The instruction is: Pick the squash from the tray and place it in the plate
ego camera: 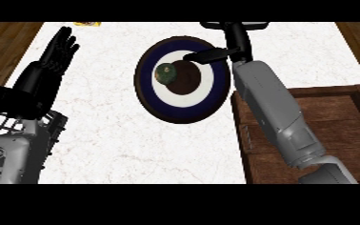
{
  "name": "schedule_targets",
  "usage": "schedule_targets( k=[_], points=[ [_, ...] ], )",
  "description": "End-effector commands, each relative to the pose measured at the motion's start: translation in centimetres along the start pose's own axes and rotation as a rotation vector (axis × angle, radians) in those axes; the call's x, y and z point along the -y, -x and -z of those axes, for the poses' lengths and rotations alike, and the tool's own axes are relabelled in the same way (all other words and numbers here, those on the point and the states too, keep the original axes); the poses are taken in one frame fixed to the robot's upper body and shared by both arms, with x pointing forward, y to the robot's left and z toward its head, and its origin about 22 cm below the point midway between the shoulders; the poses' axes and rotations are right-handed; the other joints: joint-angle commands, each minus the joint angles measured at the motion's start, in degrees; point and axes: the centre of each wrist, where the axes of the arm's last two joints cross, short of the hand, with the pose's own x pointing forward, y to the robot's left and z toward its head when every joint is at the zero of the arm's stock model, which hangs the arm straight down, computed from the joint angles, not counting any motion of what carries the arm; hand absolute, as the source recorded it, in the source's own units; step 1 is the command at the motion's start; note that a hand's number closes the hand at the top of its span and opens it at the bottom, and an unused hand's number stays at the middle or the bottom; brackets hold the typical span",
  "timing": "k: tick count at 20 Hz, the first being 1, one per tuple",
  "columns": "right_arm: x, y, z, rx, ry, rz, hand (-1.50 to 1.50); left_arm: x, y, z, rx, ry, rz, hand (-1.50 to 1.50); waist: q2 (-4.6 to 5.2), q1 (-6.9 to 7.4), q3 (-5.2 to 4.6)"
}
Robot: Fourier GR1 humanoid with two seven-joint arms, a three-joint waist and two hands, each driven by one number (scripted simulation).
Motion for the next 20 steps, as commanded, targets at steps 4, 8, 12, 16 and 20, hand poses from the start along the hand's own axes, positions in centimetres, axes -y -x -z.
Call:
schedule_targets(
  k=[4,8,12,16,20],
  points=[
    [8.8,3.5,-2.5,0.021,0.054,0.079,-1.50,0.8,0.9,-0.3,-0.001,-0.006,-0.004,0.00,0.10,-0.28,0.02],
    [13.6,4.5,-4.2,0.033,0.032,0.055,-1.50,-0.7,0.0,1.6,-0.004,0.003,0.005,0.00,0.27,-0.43,0.03],
    [17.0,4.2,-4.9,0.048,0.039,0.031,-1.50,-0.2,0.2,0.0,0.011,-0.008,-0.001,0.00,0.00,-0.30,0.02],
    [21.0,5.5,-7.9,0.061,0.060,0.013,-1.50,-1.5,-1.4,0.1,0.010,0.020,0.009,0.00,0.26,0.44,0.09],
    [20.8,6.5,-8.7,0.062,0.034,0.008,-1.50,-0.8,1.9,-0.8,0.004,0.006,-0.010,0.00,0.43,0.61,0.07]
  ],
)
